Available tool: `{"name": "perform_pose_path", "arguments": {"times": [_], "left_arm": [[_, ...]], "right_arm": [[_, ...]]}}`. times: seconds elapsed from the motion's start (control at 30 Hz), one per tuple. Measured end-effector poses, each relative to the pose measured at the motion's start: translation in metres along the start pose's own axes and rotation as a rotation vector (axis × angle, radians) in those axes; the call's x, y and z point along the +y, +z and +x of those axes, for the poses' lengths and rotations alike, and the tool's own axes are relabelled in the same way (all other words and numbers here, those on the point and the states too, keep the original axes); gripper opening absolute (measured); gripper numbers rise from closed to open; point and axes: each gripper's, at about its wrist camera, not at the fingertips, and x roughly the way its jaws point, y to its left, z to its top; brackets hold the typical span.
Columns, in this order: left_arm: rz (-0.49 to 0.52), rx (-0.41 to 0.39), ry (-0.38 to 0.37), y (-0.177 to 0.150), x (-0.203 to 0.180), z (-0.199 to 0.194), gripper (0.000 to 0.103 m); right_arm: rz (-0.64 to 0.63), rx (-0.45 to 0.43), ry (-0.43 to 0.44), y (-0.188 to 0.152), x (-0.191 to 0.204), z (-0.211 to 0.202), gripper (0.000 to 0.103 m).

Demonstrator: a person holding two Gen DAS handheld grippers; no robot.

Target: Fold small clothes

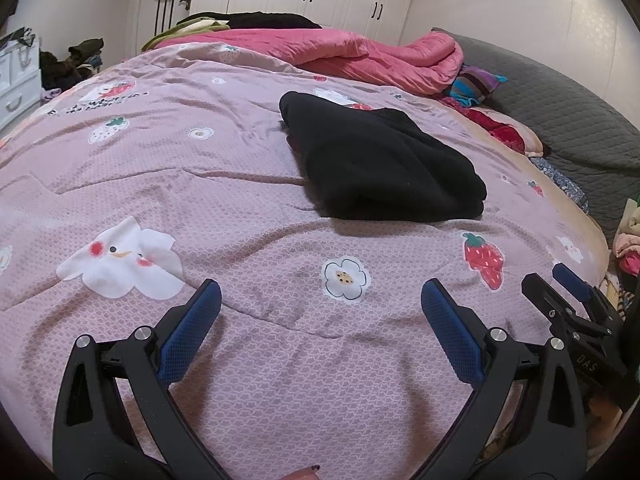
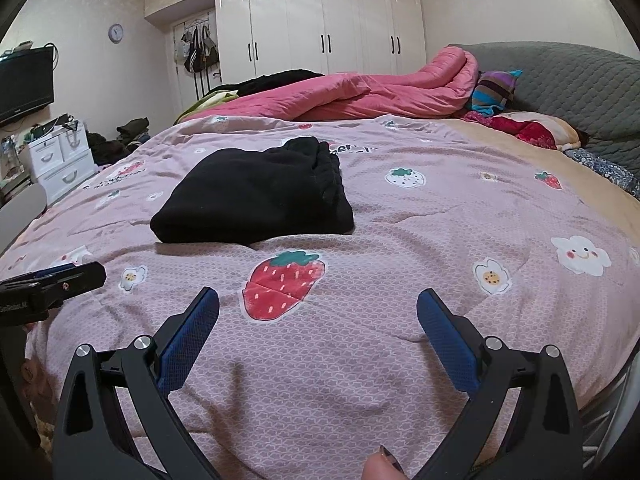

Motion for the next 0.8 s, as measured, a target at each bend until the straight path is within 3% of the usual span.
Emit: {"name": "perform_pose_path", "arguments": {"times": [0.8], "left_arm": [[0.009, 0.008, 0.028, 0.0007, 0.0004, 0.0009, 0.094]], "right_arm": [[0.003, 0.006, -0.013, 0.0001, -0.001, 0.0035, 0.099]]}}
